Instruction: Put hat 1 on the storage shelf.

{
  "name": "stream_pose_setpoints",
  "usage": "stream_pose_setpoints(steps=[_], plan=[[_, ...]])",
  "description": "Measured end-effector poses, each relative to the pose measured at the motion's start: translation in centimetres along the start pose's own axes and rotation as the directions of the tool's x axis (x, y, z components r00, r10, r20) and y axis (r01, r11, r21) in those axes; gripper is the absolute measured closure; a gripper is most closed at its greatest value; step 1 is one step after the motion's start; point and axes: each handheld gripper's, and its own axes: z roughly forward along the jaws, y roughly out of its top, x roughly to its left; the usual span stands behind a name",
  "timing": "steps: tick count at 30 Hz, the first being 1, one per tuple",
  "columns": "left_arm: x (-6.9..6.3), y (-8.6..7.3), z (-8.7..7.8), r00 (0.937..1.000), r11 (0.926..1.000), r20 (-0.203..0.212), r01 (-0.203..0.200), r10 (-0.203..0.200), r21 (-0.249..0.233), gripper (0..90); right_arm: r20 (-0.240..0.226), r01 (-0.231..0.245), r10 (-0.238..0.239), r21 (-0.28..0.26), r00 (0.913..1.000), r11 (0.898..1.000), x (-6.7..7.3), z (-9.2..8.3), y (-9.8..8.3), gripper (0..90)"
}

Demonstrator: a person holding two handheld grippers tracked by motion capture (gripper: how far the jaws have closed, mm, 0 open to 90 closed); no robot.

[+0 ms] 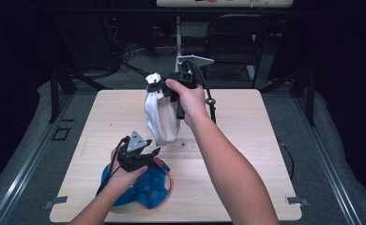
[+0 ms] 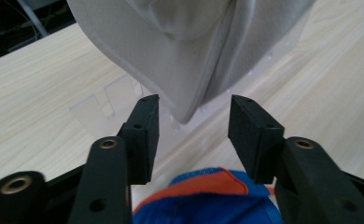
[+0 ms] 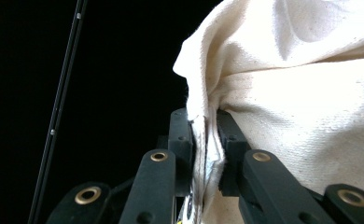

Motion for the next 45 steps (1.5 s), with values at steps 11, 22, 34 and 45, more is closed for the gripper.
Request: stream_pose_setpoints(steps=[11, 22, 34, 45], plan=[[-0.4, 0.1, 0.2, 0.9985, 0.9998, -0.052, -0.018, 0.018, 0.001, 84.4, 0.001, 0.004, -0.004, -0.010, 1.0000, 1.000, -0.7, -1.2, -0.3, 79.7], [0.3, -1.1, 0.0, 0.9982, 0.9985, -0.024, 0.055, -0.055, -0.005, 84.2, 0.023, -0.023, 0.023, -0.016, 0.9995, 1.000, -3.2, -3.0, -1.0, 79.6], [0.8, -2.2, 0.7, 0.9945, 0.9938, -0.013, 0.104, -0.104, 0.039, 84.2, 0.088, -0.026, 0.026, -0.001, 0.9958, 1.000, -5.8, -3.4, -2.1, 79.0], [1.0, -2.2, 0.7, 0.9918, 0.9894, -0.019, 0.128, -0.127, 0.069, 84.4, 0.122, -0.026, 0.026, -0.003, 0.9922, 1.000, -6.6, -3.3, -2.8, 78.0]])
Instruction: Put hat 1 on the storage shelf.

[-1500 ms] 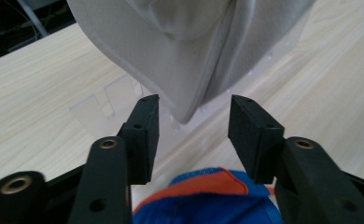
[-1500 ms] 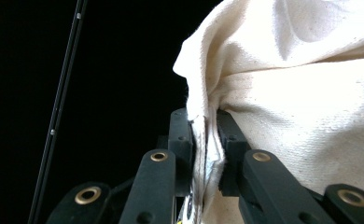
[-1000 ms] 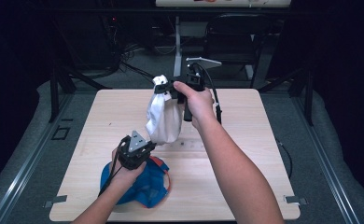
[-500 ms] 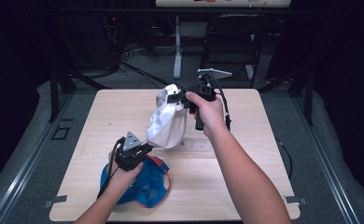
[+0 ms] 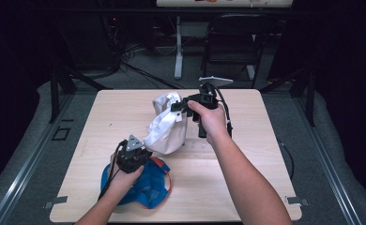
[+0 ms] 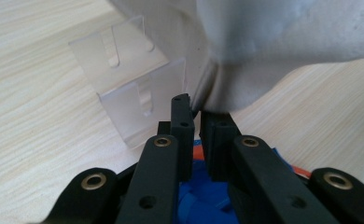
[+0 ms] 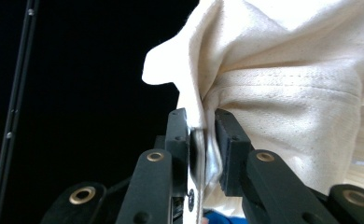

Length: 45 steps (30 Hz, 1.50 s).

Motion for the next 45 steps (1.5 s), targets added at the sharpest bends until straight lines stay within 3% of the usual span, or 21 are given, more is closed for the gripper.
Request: stream_pose_setpoints(steps=[2, 5, 7, 9, 12, 15, 22, 25, 28, 34, 38, 45], plan=[[0.0, 0.5, -0.5, 0.9999, 0.9996, 0.010, 0.013, -0.013, -0.025, 84.7, 0.006, 0.005, -0.005, -0.018, 1.0000, 1.000, -0.1, -0.2, 0.1, 79.8], [-0.1, 0.8, -0.4, 1.0000, 0.9999, 0.007, 0.002, -0.002, -0.011, 84.6, -0.001, -0.003, 0.003, -0.041, 1.0000, 0.999, -0.2, -0.6, 0.2, 80.3], [-0.1, 0.7, 0.4, 0.9997, 0.9976, 0.021, -0.011, 0.010, 0.068, 84.5, 0.009, -0.004, 0.005, -0.037, 0.9999, 0.999, -0.4, -0.8, 0.3, 80.2], [0.1, 0.6, 0.6, 0.9999, 0.9979, 0.015, -0.009, 0.008, 0.064, 84.6, 0.023, -0.005, 0.006, -0.030, 0.9997, 1.000, -0.6, -0.6, 0.3, 80.0], [0.2, 0.5, 0.6, 0.9999, 0.9982, 0.010, 0.011, -0.011, 0.058, 84.3, 0.007, -0.011, 0.011, -0.026, 0.9999, 1.000, -0.8, -0.6, 0.1, 78.8], [-0.1, 0.4, 0.5, 0.9999, 0.9986, 0.001, -0.012, 0.012, 0.051, 83.6, 0.005, 0.001, -0.001, -0.025, 1.0000, 1.000, -0.7, -0.9, -0.1, 76.5], [0.2, -0.1, -0.9, 0.9998, 0.9998, 0.011, 0.018, -0.018, 0.011, 67.0, 0.019, 0.031, -0.030, -0.062, 0.9994, 0.998, -0.5, -3.1, -0.6, 71.6], [0.7, -0.8, -1.8, 0.9993, 0.9993, 0.009, 0.037, -0.037, -0.005, 58.1, 0.031, 0.056, -0.053, -0.072, 0.9981, 0.996, -0.7, -4.3, -1.1, 70.2], [1.3, -1.7, -2.6, 0.9988, 0.9992, -0.030, 0.038, -0.038, -0.013, 50.6, 0.058, 0.083, -0.078, -0.080, 0.9953, 0.993, -1.2, -5.2, -1.9, 69.1], [3.3, -3.4, -4.5, 0.9931, 0.9955, -0.069, 0.094, -0.095, -0.009, 47.9, 0.105, 0.138, -0.130, -0.077, 0.9859, 0.987, -2.2, -6.5, -3.8, 65.2], [4.4, -4.2, -5.3, 0.9881, 0.9936, -0.106, 0.113, -0.112, 0.000, 47.0, 0.114, 0.149, -0.140, -0.076, 0.9836, 0.986, -3.1, -6.5, -5.0, 63.2], [5.7, -5.5, -6.3, 0.9828, 0.9897, -0.118, 0.140, -0.143, -0.029, 45.0, 0.158, 0.198, -0.186, -0.063, 0.9698, 0.978, -4.5, -6.1, -6.8, 61.6]])
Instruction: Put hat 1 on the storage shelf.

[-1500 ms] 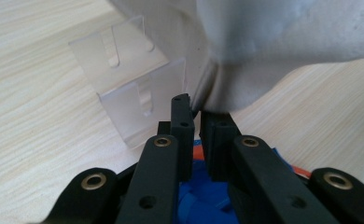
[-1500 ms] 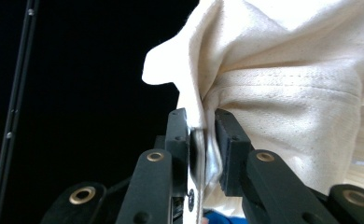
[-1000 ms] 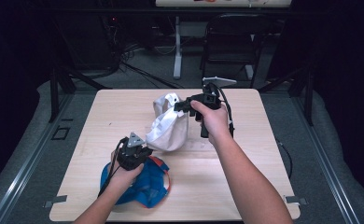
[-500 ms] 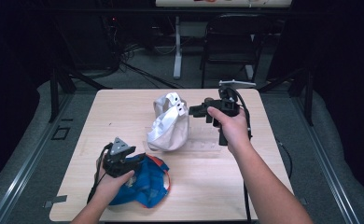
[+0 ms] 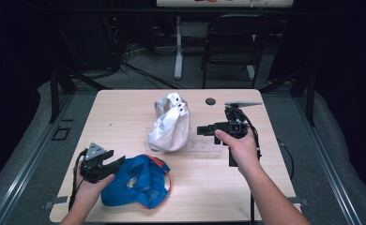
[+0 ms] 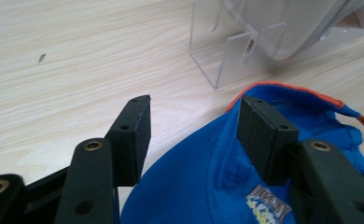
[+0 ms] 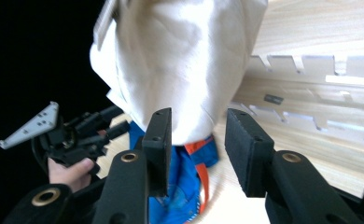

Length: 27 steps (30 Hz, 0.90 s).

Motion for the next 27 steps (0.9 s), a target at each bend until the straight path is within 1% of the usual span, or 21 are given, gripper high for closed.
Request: stream_pose_setpoints(steps=[3, 6, 8, 9, 12, 13, 15, 16, 17, 19, 22, 24, 27], plan=[[0.6, -0.6, 0.0, 0.9999, 1.0000, -0.015, -0.004, 0.004, 0.004, 44.9, 0.011, 0.016, -0.016, -0.002, 0.9998, 1.000, -0.3, 0.2, -0.9, 60.7], [1.1, -1.0, 0.0, 0.9995, 0.9999, -0.031, 0.005, -0.004, 0.012, 44.8, 0.030, 0.031, -0.030, -0.004, 0.9991, 1.000, -0.7, 0.5, -1.8, 60.5], [1.5, -1.1, 0.0, 0.9997, 0.9998, -0.025, 0.008, -0.008, 0.017, 44.1, 0.039, 0.047, -0.047, -0.003, 0.9981, 0.999, -1.0, 0.7, -2.5, 60.4], [1.6, -1.2, 0.1, 0.9996, 0.9998, -0.027, 0.008, -0.007, 0.016, 43.6, 0.045, 0.049, -0.049, 0.000, 0.9978, 0.999, -1.1, 0.9, -2.9, 60.4], [1.7, -1.3, 0.2, 0.9996, 0.9999, -0.028, 0.011, -0.010, 0.012, 43.3, 0.057, 0.077, -0.077, -0.005, 0.9954, 0.997, -1.4, 1.3, -3.9, 60.1], [1.8, -1.3, 0.1, 0.9996, 0.9998, -0.026, 0.009, -0.008, 0.019, 43.2, 0.060, 0.084, -0.083, -0.006, 0.9947, 0.996, -1.4, 1.5, -4.3, 60.0], [1.8, -1.4, 0.2, 0.9994, 0.9998, -0.031, 0.012, -0.012, 0.015, 42.9, 0.072, 0.102, -0.102, 0.001, 0.9922, 0.995, -1.6, 1.8, -4.9, 59.9], [1.8, -1.4, 0.3, 0.9993, 0.9998, -0.033, 0.020, -0.019, 0.004, 42.9, 0.079, 0.105, -0.104, -0.001, 0.9914, 0.994, -1.7, 1.9, -5.3, 59.7], [1.9, -1.4, 0.2, 0.9993, 0.9999, -0.034, 0.014, -0.014, 0.010, 42.8, 0.084, 0.112, -0.111, 0.001, 0.9902, 0.994, -1.8, 2.0, -5.6, 59.7], [2.0, -1.4, 0.3, 0.9992, 0.9998, -0.035, 0.016, -0.016, 0.009, 42.9, 0.087, 0.117, -0.117, 0.009, 0.9893, 0.993, -2.1, 2.2, -6.2, 59.7], [2.1, -1.5, 0.4, 0.9992, 0.9997, -0.034, 0.021, -0.020, 0.012, 42.9, 0.090, 0.115, -0.115, 0.005, 0.9893, 0.993, -2.7, 2.6, -7.1, 59.8], [2.1, -1.5, 0.4, 0.9995, 0.9994, -0.028, 0.018, -0.017, 0.029, 42.9, 0.085, 0.105, -0.105, 0.007, 0.9909, 0.994, -3.2, 2.9, -7.7, 59.8], [2.1, -1.6, 0.4, 0.9996, 0.9995, -0.024, 0.012, -0.011, 0.030, 42.9, 0.075, 0.092, -0.092, 0.002, 0.9929, 0.996, -3.7, 3.4, -8.6, 59.8]])
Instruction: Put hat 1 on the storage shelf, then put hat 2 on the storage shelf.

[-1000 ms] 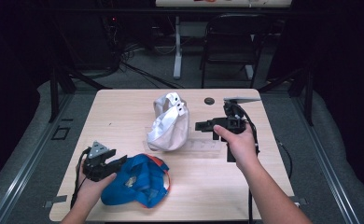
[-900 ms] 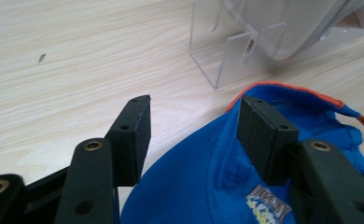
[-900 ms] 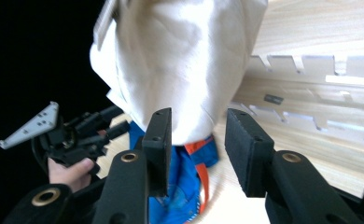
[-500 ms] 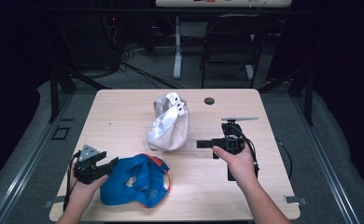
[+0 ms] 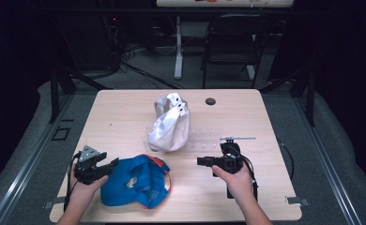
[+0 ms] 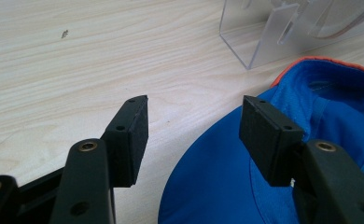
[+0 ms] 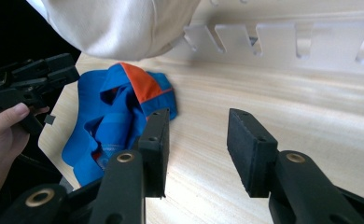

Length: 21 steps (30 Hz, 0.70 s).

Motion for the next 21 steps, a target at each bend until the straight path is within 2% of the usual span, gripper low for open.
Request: stream_pose_setpoints(steps=[1, 2, 10, 11, 15, 18, 19, 20, 21], plan=[[0.0, 0.0, 0.0, 1.0000, 1.0000, -0.002, -0.001, 0.001, 0.001, 42.9, 0.000, -0.001, 0.001, -0.005, 1.0000, 1.000, -0.1, 0.2, -0.2, 59.8], [0.0, -0.1, 0.0, 1.0000, 0.9998, -0.004, 0.008, -0.008, -0.018, 42.9, -0.002, -0.006, 0.006, -0.011, 1.0000, 1.000, -0.1, 0.3, -0.5, 59.8], [0.1, -0.2, 0.0, 1.0000, 1.0000, -0.002, 0.005, -0.005, 0.002, 42.6, -0.001, 0.034, -0.034, 0.006, 0.9994, 0.999, 0.1, 1.6, -1.6, 59.8], [0.0, -0.3, 0.1, 1.0000, 0.9999, -0.001, 0.010, -0.010, -0.009, 42.6, 0.001, 0.043, -0.043, 0.012, 0.9991, 0.999, 0.1, 1.7, -1.7, 59.8], [-0.1, -0.5, -0.1, 1.0000, 0.9999, 0.001, -0.005, 0.005, 0.009, 42.6, -0.011, 0.044, -0.044, 0.007, 0.9990, 0.999, 0.3, 2.4, -2.1, 59.8], [-0.4, -0.7, -0.2, 0.9999, 0.9999, 0.001, -0.015, 0.015, 0.002, 42.7, -0.019, 0.056, -0.055, 0.014, 0.9983, 0.998, 0.4, 3.0, -2.4, 59.7], [-0.4, -0.8, -0.3, 0.9998, 0.9998, 0.003, -0.020, 0.020, 0.008, 43.1, 0.016, 0.077, -0.078, 0.038, 0.9969, 0.996, 0.4, 3.0, -2.5, 59.5], [-0.5, -0.8, -0.4, 0.9995, 0.9994, 0.005, -0.032, 0.032, 0.014, 43.6, 0.000, 0.065, -0.065, 0.021, 0.9979, 0.998, 0.5, 3.5, -2.7, 59.2], [-0.5, -0.8, -0.4, 0.9991, 0.9990, 0.003, -0.042, 0.042, 0.019, 44.1, -0.006, 0.072, -0.072, 0.027, 0.9974, 0.997, 0.4, 3.8, -2.9, 58.9]])
